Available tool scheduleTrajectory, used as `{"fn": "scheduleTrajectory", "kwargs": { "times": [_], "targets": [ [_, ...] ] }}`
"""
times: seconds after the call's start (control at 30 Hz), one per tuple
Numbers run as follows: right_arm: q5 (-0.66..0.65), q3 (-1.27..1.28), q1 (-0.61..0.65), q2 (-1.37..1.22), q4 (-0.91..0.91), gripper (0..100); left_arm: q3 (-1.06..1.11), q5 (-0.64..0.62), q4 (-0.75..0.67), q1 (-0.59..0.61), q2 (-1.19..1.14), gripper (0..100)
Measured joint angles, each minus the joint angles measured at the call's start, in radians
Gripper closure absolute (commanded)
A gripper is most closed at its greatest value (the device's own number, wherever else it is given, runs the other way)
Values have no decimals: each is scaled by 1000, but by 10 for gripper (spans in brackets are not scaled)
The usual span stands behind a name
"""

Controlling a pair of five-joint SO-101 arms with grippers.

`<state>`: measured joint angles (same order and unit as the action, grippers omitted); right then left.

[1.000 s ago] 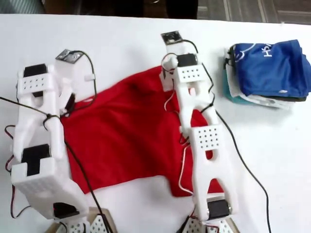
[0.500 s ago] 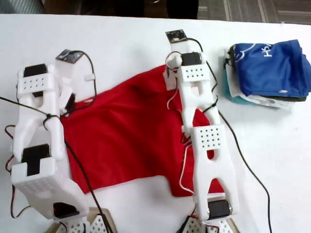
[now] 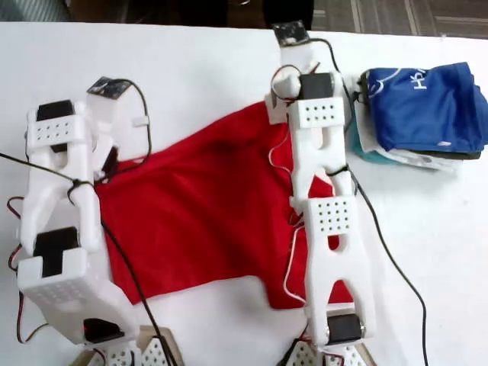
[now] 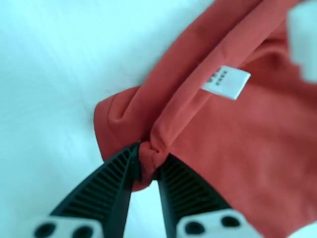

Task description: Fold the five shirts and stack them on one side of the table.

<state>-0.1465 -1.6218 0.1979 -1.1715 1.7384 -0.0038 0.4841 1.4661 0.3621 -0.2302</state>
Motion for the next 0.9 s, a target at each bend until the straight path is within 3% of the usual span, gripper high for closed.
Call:
{"fn": "scheduleTrajectory", "kwargs": {
  "times": [0.3, 0.4, 0.57, 0.9],
  "targets": [
    [-94, 40, -61, 184, 8, 980, -175, -3, 270, 0, 9, 973],
    [-100, 150, -77, 308, 8, 980, -183, -3, 292, -2, 61, 973],
    [-100, 480, -81, 598, 8, 979, -89, -3, 299, -37, 242, 973],
    [-199, 1330, -94, 1188, -34, 978, 397, 20, 265, -58, 585, 973]
  ]
}}
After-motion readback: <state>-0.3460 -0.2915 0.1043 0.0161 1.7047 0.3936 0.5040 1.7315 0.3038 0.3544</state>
